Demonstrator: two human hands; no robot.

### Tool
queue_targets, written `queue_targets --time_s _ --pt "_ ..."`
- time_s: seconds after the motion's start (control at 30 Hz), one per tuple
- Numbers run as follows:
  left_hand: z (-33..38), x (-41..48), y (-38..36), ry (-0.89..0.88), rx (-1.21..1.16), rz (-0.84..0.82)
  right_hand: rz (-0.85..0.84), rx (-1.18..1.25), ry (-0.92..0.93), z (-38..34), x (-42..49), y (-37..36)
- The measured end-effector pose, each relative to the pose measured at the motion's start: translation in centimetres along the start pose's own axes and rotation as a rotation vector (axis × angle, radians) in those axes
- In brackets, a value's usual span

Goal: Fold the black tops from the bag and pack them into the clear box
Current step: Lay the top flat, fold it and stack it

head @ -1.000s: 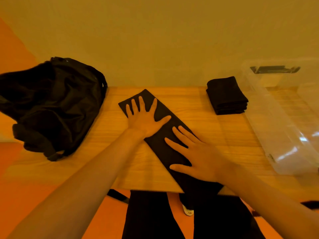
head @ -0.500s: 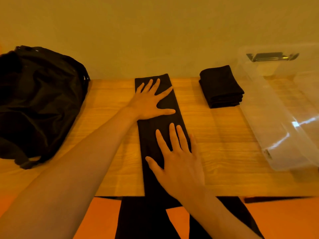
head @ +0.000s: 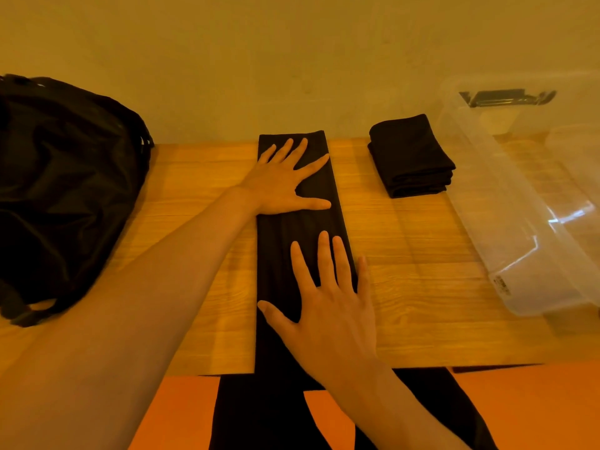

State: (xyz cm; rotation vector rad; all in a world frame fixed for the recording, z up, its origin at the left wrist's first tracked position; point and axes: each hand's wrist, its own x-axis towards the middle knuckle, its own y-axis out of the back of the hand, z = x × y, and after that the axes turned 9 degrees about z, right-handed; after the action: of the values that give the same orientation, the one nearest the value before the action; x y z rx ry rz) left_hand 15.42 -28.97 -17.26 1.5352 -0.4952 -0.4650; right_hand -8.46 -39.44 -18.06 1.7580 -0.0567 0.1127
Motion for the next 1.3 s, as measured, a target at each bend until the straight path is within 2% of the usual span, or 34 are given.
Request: queue_targets --time_s 0.33,0.43,0.53,0.63,0.73,0.8,0.87,1.03,1.3 --pt "1.3 -1.7 1.1 0.026 0.024 0.030 0.031 0.026 0.045 0.7 -4.2 0.4" --pt "2.7 -4.9 1.9 -0.018 -0.088 0.101 -0.023 0.063 0.139 2.2 -4.3 1.4" --pt "4.8 -11.0 2.7 -0.163 -0.164 0.103 -0.065 0.114 0.274 5.0 -4.7 2.5" --pt "7.2 -18.5 2.7 -0.283 -0.138 0.015 0.007 0.007 0.471 7.9 -6.0 2.2" --pt "9.3 -24.6 1.6 -0.329 -0.095 -0.042 0.154 -0.020 0.614 10.1 -7.0 1.3" --pt "9.7 -26.9 0.0 -0.327 -0.027 0.041 0.278 0.030 0.670 10.9 -7.4 0.9" --pt "9.6 -28.1 -1.3 -0.320 0.041 0.191 0.349 0.096 0.697 11.2 -7.3 0.6" --pt "8.8 -28.5 -2.4 -0.380 0.016 0.366 0.412 0.122 0.764 12.5 -7.1 -0.7" --pt "8.8 -29.4 -3.7 -0.373 -0.006 0.570 0.512 0.151 0.779 12.6 -7.1 -1.4"
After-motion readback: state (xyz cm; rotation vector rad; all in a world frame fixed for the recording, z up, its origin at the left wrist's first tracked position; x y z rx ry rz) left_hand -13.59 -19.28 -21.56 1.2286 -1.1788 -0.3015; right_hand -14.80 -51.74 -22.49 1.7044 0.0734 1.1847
